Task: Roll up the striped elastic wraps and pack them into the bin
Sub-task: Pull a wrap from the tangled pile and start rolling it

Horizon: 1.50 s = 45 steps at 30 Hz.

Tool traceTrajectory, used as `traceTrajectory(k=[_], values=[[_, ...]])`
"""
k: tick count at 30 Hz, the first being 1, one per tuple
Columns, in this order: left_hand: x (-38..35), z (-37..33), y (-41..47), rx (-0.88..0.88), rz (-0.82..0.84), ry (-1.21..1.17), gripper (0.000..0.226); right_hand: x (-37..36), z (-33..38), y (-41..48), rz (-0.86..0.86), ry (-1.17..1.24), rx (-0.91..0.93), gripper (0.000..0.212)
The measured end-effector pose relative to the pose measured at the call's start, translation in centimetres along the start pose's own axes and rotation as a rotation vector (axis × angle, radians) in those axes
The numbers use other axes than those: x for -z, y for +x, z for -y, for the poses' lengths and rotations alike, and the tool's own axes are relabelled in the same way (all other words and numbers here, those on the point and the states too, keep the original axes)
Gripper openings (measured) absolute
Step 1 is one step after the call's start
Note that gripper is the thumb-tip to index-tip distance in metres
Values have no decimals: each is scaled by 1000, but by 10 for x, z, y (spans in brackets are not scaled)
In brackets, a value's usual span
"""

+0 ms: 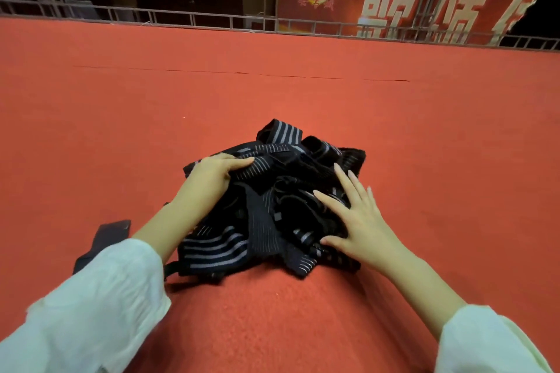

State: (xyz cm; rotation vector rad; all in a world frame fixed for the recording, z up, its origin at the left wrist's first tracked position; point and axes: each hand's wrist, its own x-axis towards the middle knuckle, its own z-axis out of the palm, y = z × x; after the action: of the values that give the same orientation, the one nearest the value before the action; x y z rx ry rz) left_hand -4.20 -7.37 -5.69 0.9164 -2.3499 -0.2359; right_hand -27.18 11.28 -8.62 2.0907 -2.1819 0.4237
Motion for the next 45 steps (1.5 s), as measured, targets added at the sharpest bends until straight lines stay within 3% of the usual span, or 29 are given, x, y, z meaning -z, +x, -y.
traceTrajectory(k=[4,9,11,12,16,19,21,23,29,34,36,41,45], values=[[-3,8,-11,-9,120,-12,65,-15,-5,6,-48,103,-22,73],[13,7,-24,-116,403,-38,71,-15,-10,11,-26,106,-10,61],[23,-1,-30,-83,484,-56,67,-12,-11,11,-33,164,25,60],[28,-8,-33,-58,476,-83,61,-10,-11,10,-27,187,40,60],[29,-60,-28,-96,197,-215,51,-7,-4,7,3,217,74,57],[0,-95,-7,-168,243,-67,61,-7,0,4,-4,239,62,63],[-22,-106,7,-115,360,96,70,-4,-4,-3,6,243,41,70],[-36,-104,19,-62,360,194,68,-1,-16,-13,13,231,4,71],[-41,-79,36,86,113,228,38,-3,-43,-38,171,299,-186,42],[-23,-41,40,314,-18,44,35,-9,-35,-36,205,314,-142,42],[-16,-27,39,358,-52,-24,35,-12,-31,-32,148,342,-167,42],[-6,-10,35,435,-66,-118,34,-1,-20,-12,-258,635,-245,35],[-5,-3,37,476,-81,-127,36,12,1,10,-149,633,-90,49]])
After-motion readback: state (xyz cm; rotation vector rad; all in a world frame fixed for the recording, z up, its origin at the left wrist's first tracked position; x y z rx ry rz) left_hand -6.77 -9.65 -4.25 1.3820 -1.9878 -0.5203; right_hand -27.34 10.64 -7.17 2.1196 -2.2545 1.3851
